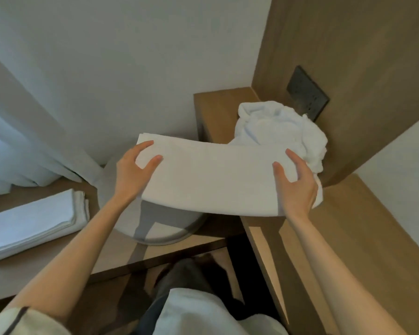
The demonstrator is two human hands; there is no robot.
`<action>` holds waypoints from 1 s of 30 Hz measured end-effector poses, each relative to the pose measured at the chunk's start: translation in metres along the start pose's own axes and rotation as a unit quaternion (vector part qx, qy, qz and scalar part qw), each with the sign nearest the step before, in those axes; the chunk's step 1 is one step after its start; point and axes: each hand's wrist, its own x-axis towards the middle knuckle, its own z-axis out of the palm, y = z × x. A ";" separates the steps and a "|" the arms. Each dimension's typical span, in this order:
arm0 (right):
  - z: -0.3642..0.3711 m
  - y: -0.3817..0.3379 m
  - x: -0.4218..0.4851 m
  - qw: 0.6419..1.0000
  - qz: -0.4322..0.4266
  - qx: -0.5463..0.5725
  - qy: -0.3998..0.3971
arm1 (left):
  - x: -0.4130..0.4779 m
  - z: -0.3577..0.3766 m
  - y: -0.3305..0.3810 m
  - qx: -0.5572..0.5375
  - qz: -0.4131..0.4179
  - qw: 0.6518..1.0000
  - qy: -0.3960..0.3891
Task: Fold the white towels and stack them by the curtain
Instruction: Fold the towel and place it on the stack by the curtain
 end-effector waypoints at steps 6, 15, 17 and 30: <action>0.123 -0.042 0.018 0.998 -0.029 -0.019 -0.043 | 0.059 -0.059 -0.067 -0.001 -0.053 0.998 0.044; 0.279 -0.113 0.026 0.985 -0.070 0.005 -0.158 | 0.130 -0.155 -0.146 0.045 -0.128 0.986 0.097; 0.304 -0.124 0.025 0.981 -0.076 0.010 -0.180 | 0.135 -0.171 -0.157 0.059 -0.145 0.981 0.116; 0.393 -0.152 0.007 0.944 -0.113 0.061 -0.305 | 0.102 -0.228 -0.194 0.102 -0.192 0.948 0.231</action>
